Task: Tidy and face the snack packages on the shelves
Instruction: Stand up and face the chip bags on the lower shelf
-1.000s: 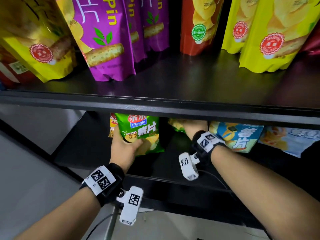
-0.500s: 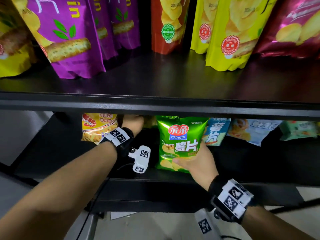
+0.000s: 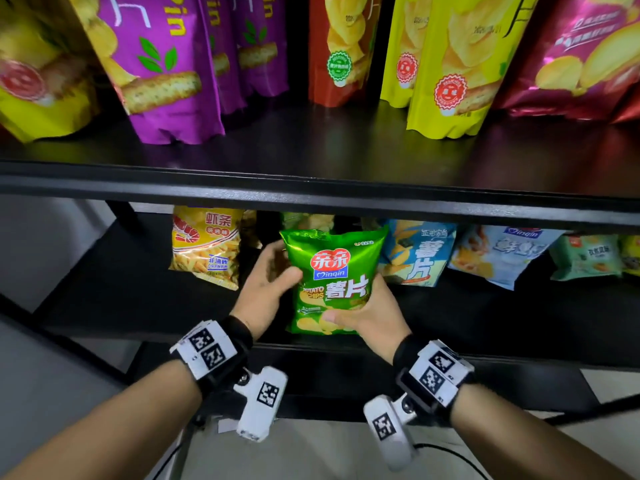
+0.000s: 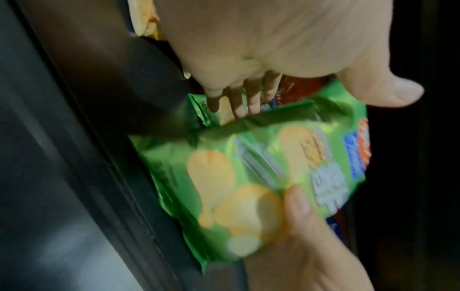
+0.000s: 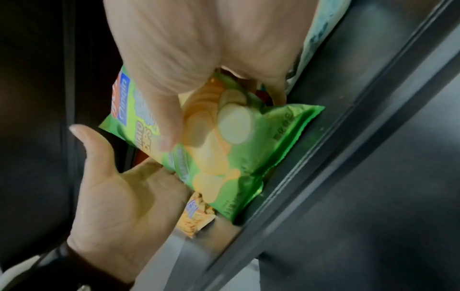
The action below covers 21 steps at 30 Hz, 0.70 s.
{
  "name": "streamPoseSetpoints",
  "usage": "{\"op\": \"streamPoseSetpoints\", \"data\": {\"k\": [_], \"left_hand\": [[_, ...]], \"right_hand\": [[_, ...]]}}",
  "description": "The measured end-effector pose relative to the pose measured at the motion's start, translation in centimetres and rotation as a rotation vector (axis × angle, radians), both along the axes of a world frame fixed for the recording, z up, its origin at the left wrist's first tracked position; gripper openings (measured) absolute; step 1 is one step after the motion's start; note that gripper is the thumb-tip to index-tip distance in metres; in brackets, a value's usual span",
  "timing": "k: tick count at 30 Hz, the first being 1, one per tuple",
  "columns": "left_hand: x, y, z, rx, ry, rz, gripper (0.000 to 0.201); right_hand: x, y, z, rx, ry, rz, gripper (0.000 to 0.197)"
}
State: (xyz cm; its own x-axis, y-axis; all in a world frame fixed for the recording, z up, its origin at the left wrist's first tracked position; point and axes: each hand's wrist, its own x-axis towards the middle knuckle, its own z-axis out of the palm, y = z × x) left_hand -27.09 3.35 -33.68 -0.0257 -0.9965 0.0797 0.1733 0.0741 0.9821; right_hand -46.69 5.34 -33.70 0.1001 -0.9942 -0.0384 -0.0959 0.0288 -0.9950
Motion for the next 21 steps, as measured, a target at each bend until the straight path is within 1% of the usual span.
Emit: {"op": "streamPoseSetpoints", "data": {"k": [2,4,5,7,9,13,14,17,18,19,21], "left_hand": [[-1.0,0.4,0.7,-0.061,-0.017,-0.057,0.067],[-1.4,0.9,1.6,-0.084,-0.019,-0.016,0.068],[-1.6,1.1,2.0,-0.076,-0.011,0.024,0.067],[-2.3,1.6,2.4,-0.051,0.014,0.097,0.06],[-3.0,2.1,2.4,-0.036,0.042,0.129,0.046],[-3.3,2.6,2.8,0.002,0.091,0.183,0.022],[-3.4,2.8,3.0,0.027,0.108,0.198,0.019],[-3.7,3.1,3.4,0.09,0.137,0.246,0.027],[-3.8,3.2,3.6,0.1,0.151,0.259,0.025],[-3.8,3.2,3.8,0.112,0.171,0.272,0.022],[-3.8,3.2,4.1,0.141,0.187,0.297,0.021]], "right_hand": [[0.1,-0.4,0.8,-0.022,-0.128,0.007,0.07],[0.7,-0.7,2.2,-0.028,-0.242,0.015,0.059],[1.0,-0.9,2.8,-0.024,-0.262,0.017,0.05],[1.5,-1.1,3.6,-0.037,-0.222,-0.001,0.033],[1.9,-1.2,3.9,-0.066,-0.201,-0.027,0.019],[2.5,-0.8,3.6,-0.113,-0.13,-0.081,0.011],[2.4,-0.6,3.5,-0.128,-0.107,-0.089,0.01],[2.0,0.1,3.3,-0.153,-0.025,-0.055,0.01],[2.0,0.5,3.2,-0.142,-0.023,-0.024,0.012],[2.0,0.9,3.0,-0.127,-0.05,0.014,0.021],[2.0,1.6,2.6,-0.087,-0.114,0.079,0.048]]}}
